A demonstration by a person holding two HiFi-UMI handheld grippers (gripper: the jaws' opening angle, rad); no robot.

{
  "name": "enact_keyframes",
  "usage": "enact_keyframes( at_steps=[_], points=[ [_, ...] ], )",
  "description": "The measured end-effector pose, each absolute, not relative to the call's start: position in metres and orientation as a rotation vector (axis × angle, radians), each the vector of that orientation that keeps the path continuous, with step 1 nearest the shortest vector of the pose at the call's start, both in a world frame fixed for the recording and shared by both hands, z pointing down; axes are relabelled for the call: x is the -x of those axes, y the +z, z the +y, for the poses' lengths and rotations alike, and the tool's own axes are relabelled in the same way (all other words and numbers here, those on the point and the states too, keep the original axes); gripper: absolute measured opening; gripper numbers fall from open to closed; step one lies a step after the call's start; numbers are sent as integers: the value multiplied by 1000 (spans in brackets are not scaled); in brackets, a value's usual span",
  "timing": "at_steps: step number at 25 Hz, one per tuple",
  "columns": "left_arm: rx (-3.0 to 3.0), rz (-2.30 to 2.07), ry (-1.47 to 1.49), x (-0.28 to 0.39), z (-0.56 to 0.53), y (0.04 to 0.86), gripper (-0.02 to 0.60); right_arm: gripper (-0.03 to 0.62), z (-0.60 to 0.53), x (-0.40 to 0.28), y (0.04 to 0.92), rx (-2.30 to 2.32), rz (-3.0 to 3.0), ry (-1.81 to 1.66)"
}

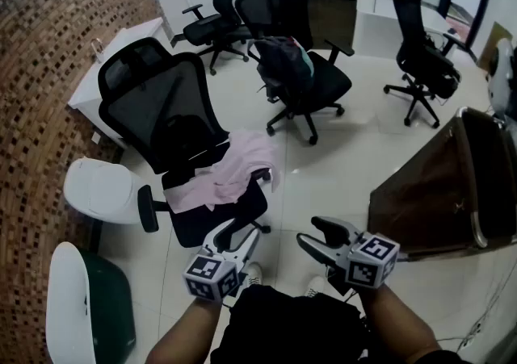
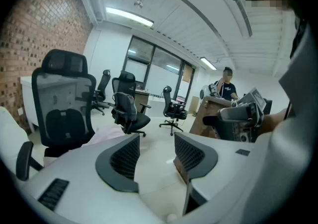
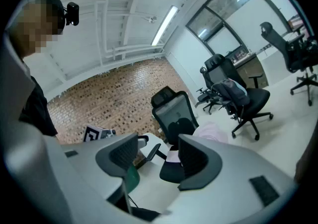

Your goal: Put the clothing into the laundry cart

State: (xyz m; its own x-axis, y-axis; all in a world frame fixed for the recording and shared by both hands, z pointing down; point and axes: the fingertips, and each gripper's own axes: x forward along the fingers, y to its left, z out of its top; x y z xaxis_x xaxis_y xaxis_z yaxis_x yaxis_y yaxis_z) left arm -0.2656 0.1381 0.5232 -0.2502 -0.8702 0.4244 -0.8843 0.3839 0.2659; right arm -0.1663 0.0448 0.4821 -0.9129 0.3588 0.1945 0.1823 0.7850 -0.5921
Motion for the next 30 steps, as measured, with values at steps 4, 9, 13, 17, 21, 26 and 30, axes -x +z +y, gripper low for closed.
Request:
enact_keyframes(
  at_steps=[4,9,13,17,21,26,30],
  points=[
    [-1449,-2216,160,287,138,534,218,281,29,154,499,419,-2650,853],
    [-1414,-2213,387,337,145,566,218,281,26,153,510,412,-2616,878],
    [-1469,-2130,678,395,131,620,220,282,27,177,514,422,-2618,814],
    [-1470,-2041,663,462,116,680,311,297,20,216,525,361,-2611,831],
    [-1504,-1957,703,515,100,734,371,296,17,256,550,308,-2591,813],
    [-1592,-1821,799,544,77,784,371,296,10,306,585,230,-2547,802],
    [-1620,-1789,783,569,63,814,436,296,2,338,602,185,-2547,831]
  ],
)
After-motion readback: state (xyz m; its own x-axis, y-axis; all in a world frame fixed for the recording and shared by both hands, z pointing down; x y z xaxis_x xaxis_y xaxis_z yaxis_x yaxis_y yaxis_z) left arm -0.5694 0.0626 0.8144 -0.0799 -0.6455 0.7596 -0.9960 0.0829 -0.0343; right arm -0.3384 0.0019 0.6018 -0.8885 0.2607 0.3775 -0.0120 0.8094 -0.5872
